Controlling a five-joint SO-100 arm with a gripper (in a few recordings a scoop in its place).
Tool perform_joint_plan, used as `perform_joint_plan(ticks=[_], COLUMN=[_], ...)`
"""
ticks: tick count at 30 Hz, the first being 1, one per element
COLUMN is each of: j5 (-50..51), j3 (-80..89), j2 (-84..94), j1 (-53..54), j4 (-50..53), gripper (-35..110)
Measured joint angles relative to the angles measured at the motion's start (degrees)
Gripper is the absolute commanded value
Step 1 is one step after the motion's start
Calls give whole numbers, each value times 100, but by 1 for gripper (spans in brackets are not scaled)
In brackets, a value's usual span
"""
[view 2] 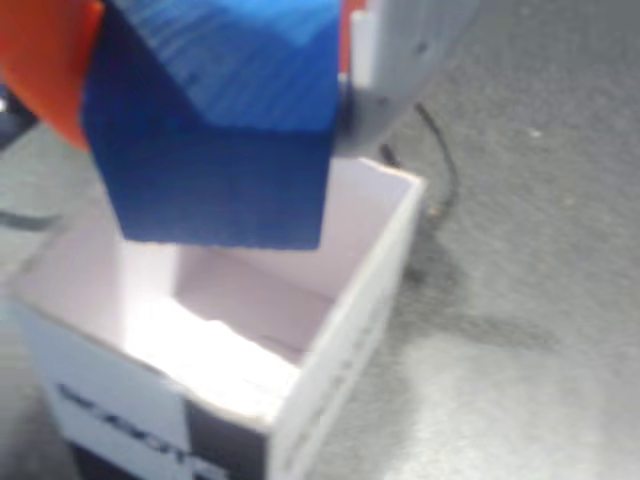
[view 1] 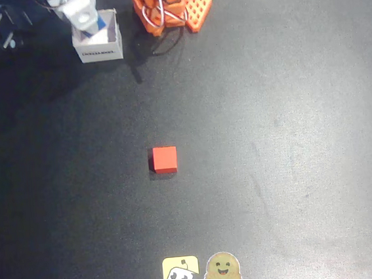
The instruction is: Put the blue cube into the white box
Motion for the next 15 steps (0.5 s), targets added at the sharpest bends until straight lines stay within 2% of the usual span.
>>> perform_joint_plan(ticks=[2,13,15], j5=[-193,-562,-545], j3=[18,18,18], j2=[-9,-9,-9], j1=[18,18,18], j4=[-132,-220,-220], gripper=[14,17,23])
